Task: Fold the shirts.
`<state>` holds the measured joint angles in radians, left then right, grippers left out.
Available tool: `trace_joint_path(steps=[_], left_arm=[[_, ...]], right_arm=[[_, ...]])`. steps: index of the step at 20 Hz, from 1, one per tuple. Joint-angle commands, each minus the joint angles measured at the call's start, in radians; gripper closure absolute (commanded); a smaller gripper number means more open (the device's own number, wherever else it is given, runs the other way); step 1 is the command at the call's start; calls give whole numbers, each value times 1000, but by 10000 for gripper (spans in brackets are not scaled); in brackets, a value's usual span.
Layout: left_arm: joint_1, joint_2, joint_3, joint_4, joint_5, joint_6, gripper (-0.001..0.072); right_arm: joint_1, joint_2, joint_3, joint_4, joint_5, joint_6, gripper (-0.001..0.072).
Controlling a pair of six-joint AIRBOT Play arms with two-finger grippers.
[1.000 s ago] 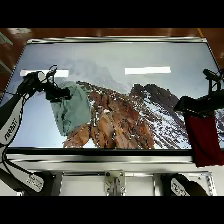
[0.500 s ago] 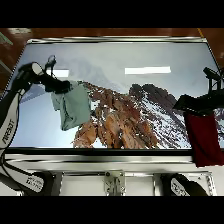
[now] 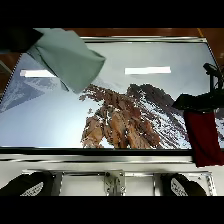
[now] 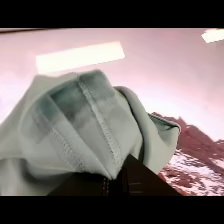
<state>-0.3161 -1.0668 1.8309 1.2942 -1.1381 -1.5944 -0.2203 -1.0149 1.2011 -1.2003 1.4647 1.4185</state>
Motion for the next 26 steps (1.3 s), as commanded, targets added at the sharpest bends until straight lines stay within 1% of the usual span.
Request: trace_joint_path(steps=[1, 4, 7, 8, 10, 12, 14, 15, 17, 18, 21, 23, 24, 26], left_arm=[[-131, 86, 3, 3, 20, -61, 669], [-237, 11, -77, 3, 49, -88, 669], [-375, -105, -232, 3, 165, -87, 669], [-414, -150, -280, 3, 193, -94, 669], [-487, -256, -374, -5, 244, -152, 669], [-533, -364, -431, -71, 293, -157, 669], [-542, -474, -435, -141, 301, -156, 668], [-527, -505, -429, -172, 294, -153, 631], [-458, -515, -409, -194, 270, -144, -6], [-401, -509, -384, -194, 211, -142, -5], [-157, -471, -297, -195, -58, -26, -4], [14, -424, -322, -195, -201, 11, -4], [90, -395, -373, -195, -239, 13, -4], [192, -335, -529, -206, -242, 12, -4]], right_arm=[[-1, 87, 1, 39, 21, -16, 77], [-1, 160, 0, -8, 91, -26, 77], [-1, 174, -1, -71, 175, -29, 76], [-1, 174, -6, -93, 180, -29, 76], [-1, 174, -36, -99, 169, -29, 76], [-1, 174, -102, -84, 147, -28, 76], [-1, 174, -193, -79, 98, -27, 76], [-1, 174, -238, -74, 64, -27, 76], [-1, 174, -312, -60, -22, -25, 76], [-2, 174, -330, -55, -68, -9, 76], [-4, 170, -330, -63, -181, 2, 76], [-38, 153, -330, -62, -174, 3, 77], [-66, 132, -330, -61, -152, 0, 76], [-122, 79, -330, -32, -100, -39, 76]])
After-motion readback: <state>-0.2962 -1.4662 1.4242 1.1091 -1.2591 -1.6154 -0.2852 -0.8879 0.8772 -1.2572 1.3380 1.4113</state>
